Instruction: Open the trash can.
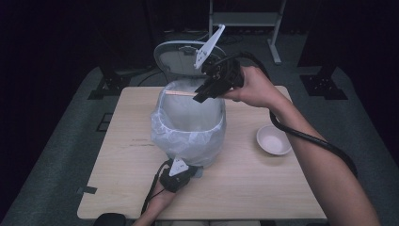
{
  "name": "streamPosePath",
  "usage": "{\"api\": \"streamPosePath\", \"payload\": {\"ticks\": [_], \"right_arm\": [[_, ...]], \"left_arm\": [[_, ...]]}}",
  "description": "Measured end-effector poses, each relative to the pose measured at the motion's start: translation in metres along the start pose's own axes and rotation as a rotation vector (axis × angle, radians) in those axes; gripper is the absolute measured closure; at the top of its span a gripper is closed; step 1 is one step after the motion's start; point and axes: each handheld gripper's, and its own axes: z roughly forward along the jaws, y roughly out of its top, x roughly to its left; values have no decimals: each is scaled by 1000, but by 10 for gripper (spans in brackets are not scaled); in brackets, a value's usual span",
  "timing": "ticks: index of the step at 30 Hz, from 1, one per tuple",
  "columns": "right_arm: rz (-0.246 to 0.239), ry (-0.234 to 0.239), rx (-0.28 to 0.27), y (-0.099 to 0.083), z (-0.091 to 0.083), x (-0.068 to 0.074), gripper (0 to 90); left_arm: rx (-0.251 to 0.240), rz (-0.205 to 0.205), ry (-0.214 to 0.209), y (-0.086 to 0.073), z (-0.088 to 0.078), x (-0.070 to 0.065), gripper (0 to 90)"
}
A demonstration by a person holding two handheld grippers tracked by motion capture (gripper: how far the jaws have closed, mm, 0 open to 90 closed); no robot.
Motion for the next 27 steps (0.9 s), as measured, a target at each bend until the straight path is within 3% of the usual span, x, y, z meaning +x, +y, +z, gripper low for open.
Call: {"api": "streamPosePath", "payload": {"ticks": [14, 27], "right_arm": [[-17, -4, 31, 10, 19, -3, 787], [-11, -34, 60, 12, 25, -5, 782]], "left_arm": [[-3, 0, -3, 0, 0, 0, 900], [-1, 0, -1, 0, 0, 0, 900]]}}
